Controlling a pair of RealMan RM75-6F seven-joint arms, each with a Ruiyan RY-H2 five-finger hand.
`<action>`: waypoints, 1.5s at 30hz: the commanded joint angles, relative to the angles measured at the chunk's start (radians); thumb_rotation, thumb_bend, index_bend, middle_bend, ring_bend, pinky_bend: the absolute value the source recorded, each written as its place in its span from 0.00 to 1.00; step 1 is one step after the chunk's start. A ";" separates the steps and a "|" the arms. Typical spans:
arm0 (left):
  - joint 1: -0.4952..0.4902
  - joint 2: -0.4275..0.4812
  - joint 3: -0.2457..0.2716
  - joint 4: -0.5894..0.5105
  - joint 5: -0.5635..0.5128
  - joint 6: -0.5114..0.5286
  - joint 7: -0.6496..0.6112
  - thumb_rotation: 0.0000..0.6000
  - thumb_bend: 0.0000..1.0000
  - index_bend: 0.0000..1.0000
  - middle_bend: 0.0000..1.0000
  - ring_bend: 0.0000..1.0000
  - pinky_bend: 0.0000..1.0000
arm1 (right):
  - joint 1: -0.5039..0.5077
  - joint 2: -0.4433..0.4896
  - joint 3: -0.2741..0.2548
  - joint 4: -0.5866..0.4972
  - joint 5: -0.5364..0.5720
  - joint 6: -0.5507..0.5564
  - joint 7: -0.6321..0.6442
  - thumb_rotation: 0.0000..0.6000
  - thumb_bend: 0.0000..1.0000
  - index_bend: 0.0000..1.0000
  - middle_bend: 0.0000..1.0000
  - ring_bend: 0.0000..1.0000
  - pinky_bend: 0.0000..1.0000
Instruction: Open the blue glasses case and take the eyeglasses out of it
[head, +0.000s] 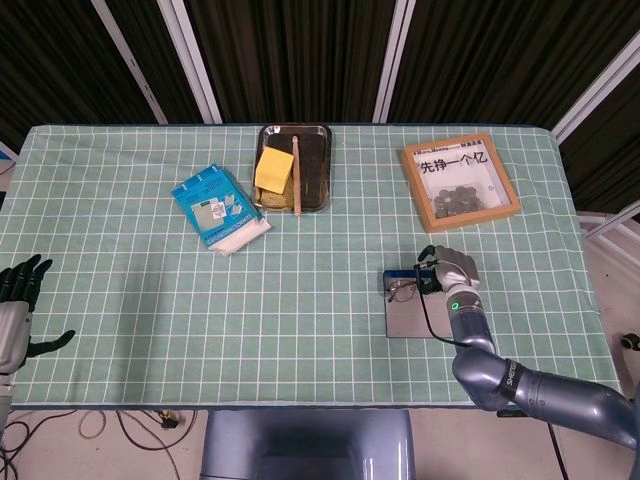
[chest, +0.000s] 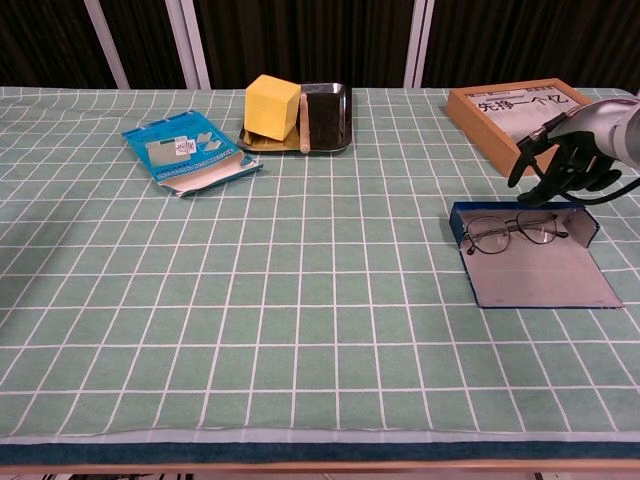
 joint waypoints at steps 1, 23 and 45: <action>-0.001 0.000 -0.001 0.000 -0.002 -0.002 -0.001 1.00 0.05 0.00 0.00 0.00 0.00 | 0.008 -0.009 -0.006 0.015 0.016 -0.003 -0.010 1.00 0.46 0.34 0.88 0.95 1.00; -0.003 0.001 -0.004 -0.004 -0.017 -0.013 0.001 1.00 0.05 0.00 0.00 0.00 0.00 | 0.017 -0.039 -0.023 0.098 0.072 -0.042 -0.013 1.00 0.50 0.37 0.88 0.95 1.00; -0.003 0.002 -0.005 -0.007 -0.020 -0.013 0.002 1.00 0.05 0.00 0.00 0.00 0.00 | 0.017 -0.045 -0.032 0.123 0.092 -0.054 -0.017 1.00 0.53 0.38 0.88 0.95 1.00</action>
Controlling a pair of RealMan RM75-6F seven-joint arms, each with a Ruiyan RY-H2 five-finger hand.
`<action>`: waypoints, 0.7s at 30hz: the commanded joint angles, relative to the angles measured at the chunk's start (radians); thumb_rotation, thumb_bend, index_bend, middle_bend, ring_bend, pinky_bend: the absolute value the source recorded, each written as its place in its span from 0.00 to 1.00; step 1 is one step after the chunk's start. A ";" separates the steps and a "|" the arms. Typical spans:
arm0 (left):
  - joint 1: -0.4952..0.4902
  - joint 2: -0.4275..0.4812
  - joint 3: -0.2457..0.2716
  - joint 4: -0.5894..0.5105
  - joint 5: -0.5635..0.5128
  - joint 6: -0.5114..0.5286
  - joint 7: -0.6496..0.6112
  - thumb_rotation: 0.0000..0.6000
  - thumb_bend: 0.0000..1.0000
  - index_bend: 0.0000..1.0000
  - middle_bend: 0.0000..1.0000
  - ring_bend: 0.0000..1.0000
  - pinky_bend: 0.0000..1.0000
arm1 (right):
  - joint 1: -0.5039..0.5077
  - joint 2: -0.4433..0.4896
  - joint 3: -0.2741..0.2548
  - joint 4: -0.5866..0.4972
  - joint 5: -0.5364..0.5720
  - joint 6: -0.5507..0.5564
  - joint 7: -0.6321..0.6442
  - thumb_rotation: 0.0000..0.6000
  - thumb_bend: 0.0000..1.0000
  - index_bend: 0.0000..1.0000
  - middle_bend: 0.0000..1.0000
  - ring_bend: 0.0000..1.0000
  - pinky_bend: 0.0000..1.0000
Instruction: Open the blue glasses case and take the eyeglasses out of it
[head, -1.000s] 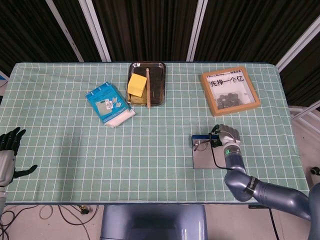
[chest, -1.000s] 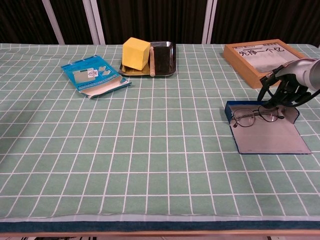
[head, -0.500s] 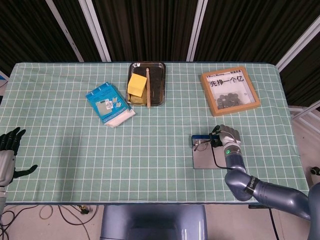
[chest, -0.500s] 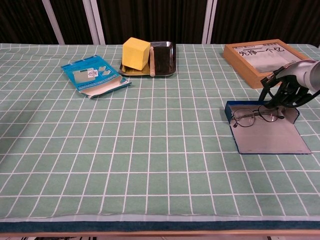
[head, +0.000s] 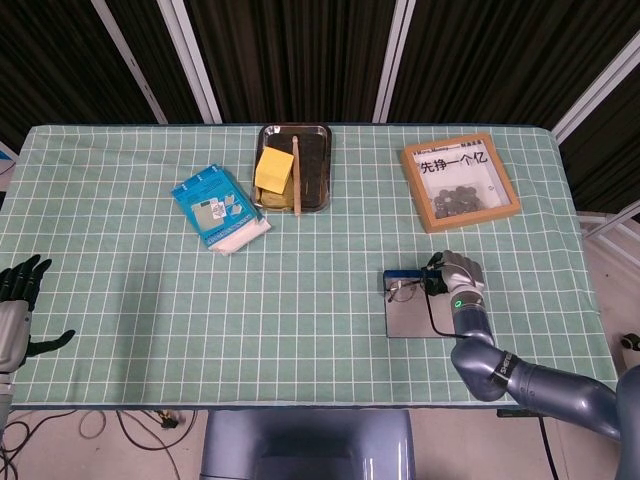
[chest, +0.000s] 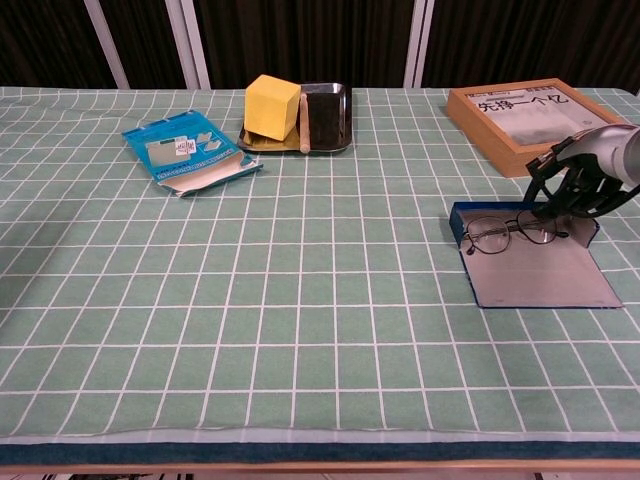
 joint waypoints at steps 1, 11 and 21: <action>0.000 0.000 0.000 0.000 0.000 0.000 0.000 1.00 0.05 0.00 0.00 0.00 0.00 | 0.000 -0.002 -0.002 0.002 0.001 -0.001 -0.002 1.00 0.53 0.38 0.88 0.95 1.00; 0.000 0.001 0.000 -0.002 -0.002 -0.001 -0.001 1.00 0.05 0.00 0.00 0.00 0.00 | 0.000 -0.005 -0.001 0.008 0.004 -0.004 0.000 1.00 0.53 0.40 0.88 0.95 1.00; 0.000 0.001 0.000 -0.003 -0.002 -0.001 0.000 1.00 0.05 0.00 0.00 0.00 0.00 | 0.001 -0.008 0.001 0.009 0.010 -0.008 0.001 1.00 0.56 0.44 0.88 0.95 1.00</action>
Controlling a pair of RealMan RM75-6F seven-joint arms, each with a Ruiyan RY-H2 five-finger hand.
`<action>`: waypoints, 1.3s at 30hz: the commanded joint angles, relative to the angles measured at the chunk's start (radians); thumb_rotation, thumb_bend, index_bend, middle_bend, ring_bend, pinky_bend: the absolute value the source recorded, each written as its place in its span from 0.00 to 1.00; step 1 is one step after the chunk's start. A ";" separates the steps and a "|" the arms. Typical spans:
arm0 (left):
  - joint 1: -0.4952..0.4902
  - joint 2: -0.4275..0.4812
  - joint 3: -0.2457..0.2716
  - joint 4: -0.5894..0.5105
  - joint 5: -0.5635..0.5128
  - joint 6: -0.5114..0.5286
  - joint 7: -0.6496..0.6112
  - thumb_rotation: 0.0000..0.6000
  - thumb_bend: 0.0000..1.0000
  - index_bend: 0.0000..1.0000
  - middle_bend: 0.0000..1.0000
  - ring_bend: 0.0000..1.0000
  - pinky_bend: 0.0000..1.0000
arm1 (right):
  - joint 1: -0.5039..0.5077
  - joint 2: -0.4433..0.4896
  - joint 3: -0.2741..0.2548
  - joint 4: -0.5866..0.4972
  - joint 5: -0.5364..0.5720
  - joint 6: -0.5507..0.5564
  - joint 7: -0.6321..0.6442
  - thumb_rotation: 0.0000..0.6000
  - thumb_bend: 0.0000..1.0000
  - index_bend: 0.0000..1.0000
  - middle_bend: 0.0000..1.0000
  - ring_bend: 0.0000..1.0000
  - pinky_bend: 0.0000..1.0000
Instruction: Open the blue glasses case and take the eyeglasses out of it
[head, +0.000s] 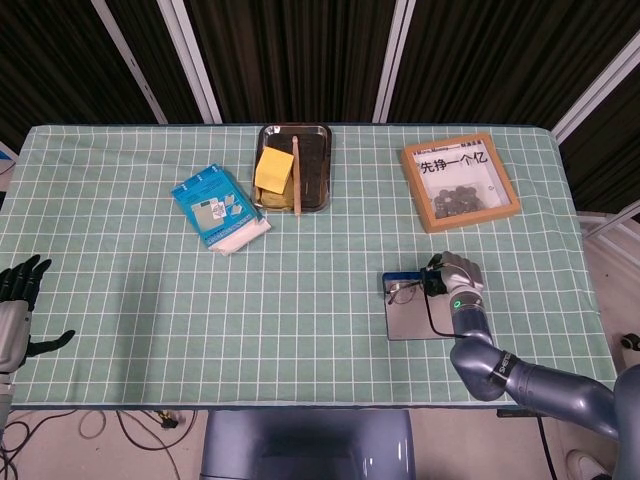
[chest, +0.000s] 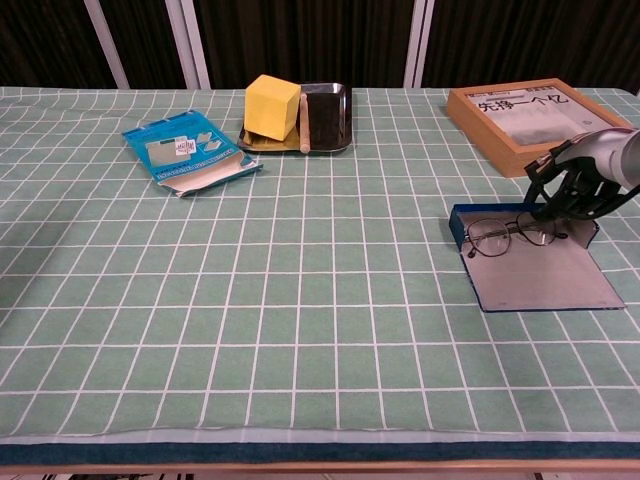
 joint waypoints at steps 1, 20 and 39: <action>0.000 0.000 0.000 0.000 0.000 0.000 0.000 1.00 0.05 0.00 0.00 0.00 0.00 | 0.001 0.000 0.001 0.000 0.001 -0.001 0.000 1.00 0.57 0.45 0.88 0.95 1.00; 0.000 0.000 -0.001 -0.001 0.001 0.002 -0.001 1.00 0.05 0.00 0.00 0.00 0.00 | -0.017 -0.001 0.020 -0.016 -0.064 0.014 0.055 1.00 0.57 0.51 0.88 0.95 1.00; 0.003 0.003 0.000 -0.004 0.009 0.009 -0.012 1.00 0.05 0.00 0.00 0.00 0.00 | -0.099 -0.045 0.064 -0.066 -0.345 0.128 0.258 1.00 0.57 0.52 0.88 0.95 1.00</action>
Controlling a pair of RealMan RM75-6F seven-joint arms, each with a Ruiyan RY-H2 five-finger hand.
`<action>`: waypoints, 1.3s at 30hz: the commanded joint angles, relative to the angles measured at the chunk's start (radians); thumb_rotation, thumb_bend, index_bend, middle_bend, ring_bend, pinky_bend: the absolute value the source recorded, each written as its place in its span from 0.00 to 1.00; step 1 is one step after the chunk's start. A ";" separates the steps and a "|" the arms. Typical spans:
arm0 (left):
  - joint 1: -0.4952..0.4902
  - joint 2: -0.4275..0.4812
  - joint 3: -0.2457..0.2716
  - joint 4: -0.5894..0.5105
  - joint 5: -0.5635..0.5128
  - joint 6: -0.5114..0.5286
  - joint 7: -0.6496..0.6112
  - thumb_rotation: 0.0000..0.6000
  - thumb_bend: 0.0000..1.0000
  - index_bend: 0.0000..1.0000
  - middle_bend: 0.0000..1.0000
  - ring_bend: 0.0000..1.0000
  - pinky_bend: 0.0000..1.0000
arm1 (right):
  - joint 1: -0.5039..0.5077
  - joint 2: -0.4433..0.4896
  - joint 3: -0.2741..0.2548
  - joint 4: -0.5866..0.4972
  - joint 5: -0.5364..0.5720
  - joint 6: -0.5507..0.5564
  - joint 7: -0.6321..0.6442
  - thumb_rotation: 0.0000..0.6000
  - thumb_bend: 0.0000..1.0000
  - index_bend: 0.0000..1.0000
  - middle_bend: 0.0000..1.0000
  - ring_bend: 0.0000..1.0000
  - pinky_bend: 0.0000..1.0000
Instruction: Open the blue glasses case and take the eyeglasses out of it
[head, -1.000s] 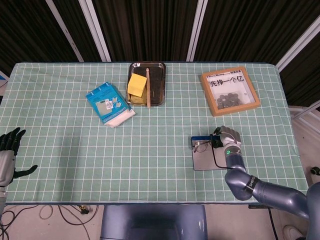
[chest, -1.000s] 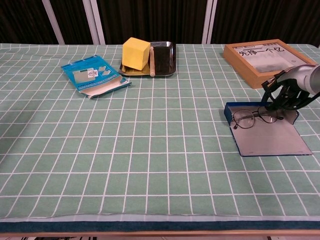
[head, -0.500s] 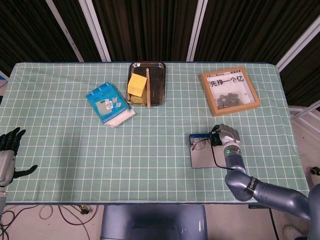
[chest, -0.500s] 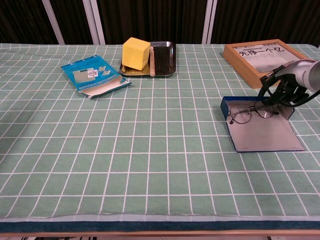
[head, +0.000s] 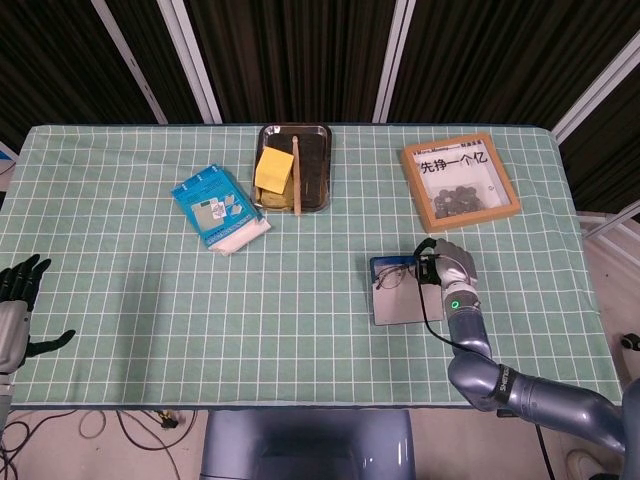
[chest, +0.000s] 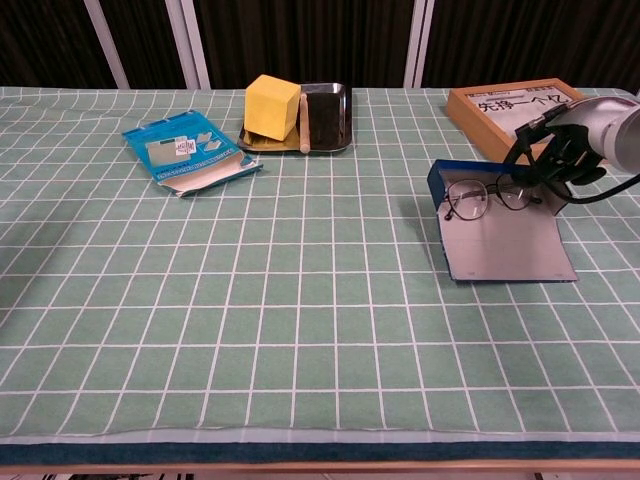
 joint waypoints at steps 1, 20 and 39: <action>0.000 0.000 0.000 0.000 0.001 0.000 -0.001 1.00 0.05 0.00 0.00 0.00 0.00 | -0.021 -0.025 0.005 -0.003 -0.074 0.038 0.044 1.00 0.57 0.52 0.88 0.95 1.00; 0.000 0.002 0.000 0.000 0.003 -0.001 -0.009 1.00 0.05 0.00 0.00 0.00 0.00 | -0.072 -0.168 -0.020 0.076 -0.296 0.125 0.100 1.00 0.57 0.52 0.88 0.94 1.00; 0.000 0.002 0.000 -0.001 0.005 0.000 -0.010 1.00 0.05 0.00 0.00 0.00 0.00 | -0.073 -0.219 0.052 0.118 -0.332 0.113 0.104 1.00 0.57 0.52 0.88 0.94 1.00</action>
